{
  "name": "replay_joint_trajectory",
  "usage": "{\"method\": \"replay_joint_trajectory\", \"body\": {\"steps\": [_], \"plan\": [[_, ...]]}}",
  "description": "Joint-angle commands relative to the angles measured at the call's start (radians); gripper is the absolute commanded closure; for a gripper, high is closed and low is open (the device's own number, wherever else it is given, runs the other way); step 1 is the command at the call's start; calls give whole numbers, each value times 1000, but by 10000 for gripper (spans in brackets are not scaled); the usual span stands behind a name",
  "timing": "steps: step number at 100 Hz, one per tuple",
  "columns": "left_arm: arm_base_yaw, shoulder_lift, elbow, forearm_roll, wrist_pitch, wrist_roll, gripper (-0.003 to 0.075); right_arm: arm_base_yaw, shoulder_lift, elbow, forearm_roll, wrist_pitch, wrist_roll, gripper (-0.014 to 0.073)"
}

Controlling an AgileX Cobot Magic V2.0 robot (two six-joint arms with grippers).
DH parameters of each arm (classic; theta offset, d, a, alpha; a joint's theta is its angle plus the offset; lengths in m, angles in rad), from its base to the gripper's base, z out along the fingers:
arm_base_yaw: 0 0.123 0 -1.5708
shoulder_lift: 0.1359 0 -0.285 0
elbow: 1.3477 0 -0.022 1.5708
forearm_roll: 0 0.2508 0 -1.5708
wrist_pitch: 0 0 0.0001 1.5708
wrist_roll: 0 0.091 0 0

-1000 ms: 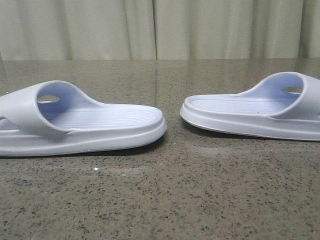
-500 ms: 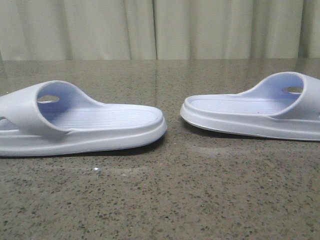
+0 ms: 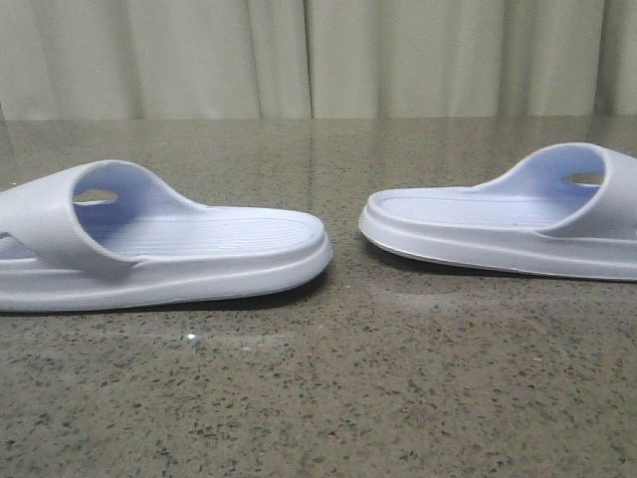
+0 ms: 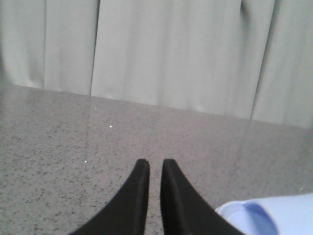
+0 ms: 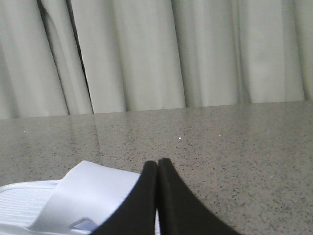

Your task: Insert blue slippers together front up

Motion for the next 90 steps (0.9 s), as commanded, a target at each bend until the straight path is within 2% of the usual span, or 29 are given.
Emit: {"method": "replay_joint_trajectory", "body": {"steps": [1, 11, 28, 68, 81, 90], "plan": [[-6, -29, -1, -103, -94, -9, 705, 0, -21, -14, -9, -4, -2, 700], [-6, -29, -37, -170, -65, -9, 705, 0, -21, -65, -9, 88, -2, 700], [-6, -2, -172, -306, 120, -9, 705, 0, -6, -183, 19, 199, 0, 700], [-6, 275, -533, -327, 396, -9, 705, 0, 270, -523, 178, 415, 0, 700], [-6, 358, -597, -331, 491, -9, 705, 0, 363, -621, 220, 519, 0, 700], [-6, 400, -609, -351, 543, -9, 704, 0, 401, -647, 252, 541, 0, 700]]}}
